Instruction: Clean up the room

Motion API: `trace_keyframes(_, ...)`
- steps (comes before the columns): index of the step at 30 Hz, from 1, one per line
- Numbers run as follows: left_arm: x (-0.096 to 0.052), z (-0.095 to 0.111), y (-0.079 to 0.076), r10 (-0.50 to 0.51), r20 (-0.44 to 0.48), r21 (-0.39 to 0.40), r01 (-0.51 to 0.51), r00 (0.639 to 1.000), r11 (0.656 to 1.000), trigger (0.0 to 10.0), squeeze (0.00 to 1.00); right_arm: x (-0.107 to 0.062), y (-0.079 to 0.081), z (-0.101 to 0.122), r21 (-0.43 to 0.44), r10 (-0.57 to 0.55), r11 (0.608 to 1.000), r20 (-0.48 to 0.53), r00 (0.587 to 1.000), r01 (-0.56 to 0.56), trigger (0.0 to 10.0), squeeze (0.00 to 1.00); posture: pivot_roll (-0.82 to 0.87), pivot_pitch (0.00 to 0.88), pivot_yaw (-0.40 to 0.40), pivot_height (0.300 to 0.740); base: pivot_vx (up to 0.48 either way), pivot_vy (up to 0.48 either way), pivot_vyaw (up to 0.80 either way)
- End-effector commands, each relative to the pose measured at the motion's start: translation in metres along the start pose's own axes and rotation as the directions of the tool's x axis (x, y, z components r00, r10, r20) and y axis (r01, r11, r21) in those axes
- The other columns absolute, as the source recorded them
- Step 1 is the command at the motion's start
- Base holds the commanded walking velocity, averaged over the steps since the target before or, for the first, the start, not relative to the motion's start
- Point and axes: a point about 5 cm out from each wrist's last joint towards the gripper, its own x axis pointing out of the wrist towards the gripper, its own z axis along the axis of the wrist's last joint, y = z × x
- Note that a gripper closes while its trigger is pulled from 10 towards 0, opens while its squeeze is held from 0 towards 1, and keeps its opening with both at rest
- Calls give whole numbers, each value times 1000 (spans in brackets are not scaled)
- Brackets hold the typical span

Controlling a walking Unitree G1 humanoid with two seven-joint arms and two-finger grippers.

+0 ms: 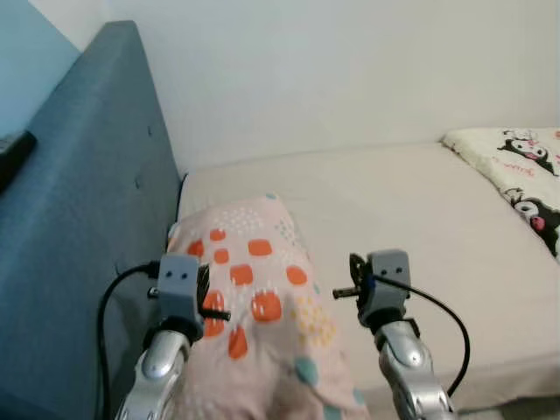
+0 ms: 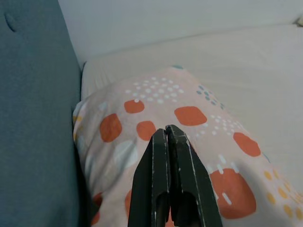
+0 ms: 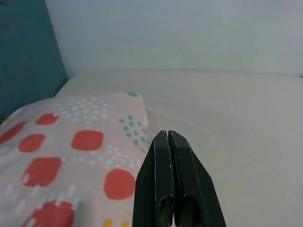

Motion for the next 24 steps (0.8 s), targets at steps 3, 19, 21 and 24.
trace_keyframes(3,-4,-3,1,-4,-14,-2,4,1000,1000,10000,0,-4,3,-4,2,11,1000,-23,1000,-11,10000,0,-3,115,-28,740,0,0,0)
trace_keyframes(19,-11,-16,4,-45,-88,18,47,995,999,10000,0,-11,10,-16,54,48,998,-71,996,-45,10000,0,2,111,-21,740,0,0,0)
trace_keyframes(21,-15,-27,4,-57,-130,9,59,990,998,10000,0,-15,11,-26,70,45,997,-114,992,-37,10000,0,0,110,-19,740,0,0,0)
trace_keyframes(24,-21,-43,5,-70,-189,46,80,979,996,10000,0,-22,10,-46,76,26,997,-210,977,-10,10000,0,3,107,-16,740,0,0,0)
